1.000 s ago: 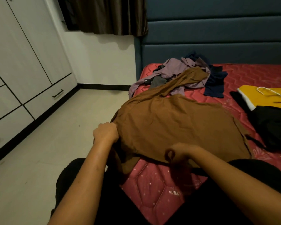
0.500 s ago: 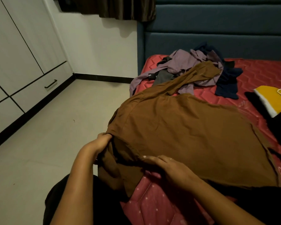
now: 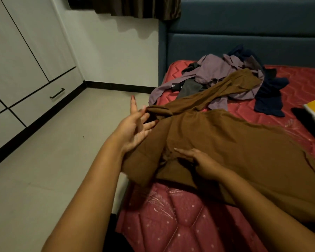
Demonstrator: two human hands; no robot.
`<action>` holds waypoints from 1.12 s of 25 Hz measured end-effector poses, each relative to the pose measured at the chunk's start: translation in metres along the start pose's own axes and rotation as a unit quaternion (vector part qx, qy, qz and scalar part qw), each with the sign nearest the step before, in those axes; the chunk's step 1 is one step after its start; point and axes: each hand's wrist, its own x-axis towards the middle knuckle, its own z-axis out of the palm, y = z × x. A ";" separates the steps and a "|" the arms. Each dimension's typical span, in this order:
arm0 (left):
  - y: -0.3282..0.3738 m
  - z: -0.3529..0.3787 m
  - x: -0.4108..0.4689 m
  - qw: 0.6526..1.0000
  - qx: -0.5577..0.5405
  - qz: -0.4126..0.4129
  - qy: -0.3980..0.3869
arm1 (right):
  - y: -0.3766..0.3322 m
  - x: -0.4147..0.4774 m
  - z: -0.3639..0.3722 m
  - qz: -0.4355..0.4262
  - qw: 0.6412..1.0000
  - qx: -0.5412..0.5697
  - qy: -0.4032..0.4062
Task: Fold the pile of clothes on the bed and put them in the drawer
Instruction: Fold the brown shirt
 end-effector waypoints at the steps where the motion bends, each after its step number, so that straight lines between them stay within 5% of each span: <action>1: -0.015 -0.003 0.013 0.992 0.112 0.010 0.049 | 0.009 0.002 -0.003 0.022 0.999 -0.025 0.013; 3: -0.045 -0.018 0.024 0.946 0.299 0.028 0.125 | 0.023 -0.006 0.001 0.043 0.994 -0.091 0.032; 6: -0.067 -0.047 0.026 0.836 0.533 -0.094 0.092 | 0.006 -0.023 0.021 0.035 0.993 -0.086 0.073; 9: -0.056 -0.061 0.016 0.758 0.621 -0.168 0.103 | -0.036 -0.014 0.035 -0.031 0.988 -0.105 0.105; 12: -0.037 -0.077 -0.004 0.819 0.506 -0.254 0.094 | -0.057 0.024 0.040 0.048 0.992 -0.115 0.030; 16: -0.026 -0.100 -0.009 0.835 0.471 -0.277 0.063 | -0.068 0.072 0.026 0.073 0.997 0.032 0.022; 19: -0.020 -0.116 -0.004 0.880 0.421 -0.201 0.089 | -0.082 0.104 -0.030 0.074 0.952 0.248 0.166; 21: -0.018 -0.116 0.002 0.908 0.376 -0.156 0.103 | -0.082 0.111 -0.062 0.038 0.924 0.244 0.291; 22: -0.020 -0.113 0.006 0.913 0.368 -0.138 0.110 | -0.081 0.111 -0.068 0.033 0.933 0.215 0.288; 24: -0.031 -0.111 0.021 0.895 0.416 -0.098 0.127 | -0.074 0.103 -0.055 0.078 0.965 0.136 0.211; 28: -0.054 -0.122 0.041 0.771 0.615 -0.071 0.151 | -0.056 0.081 0.013 0.173 0.979 0.095 0.061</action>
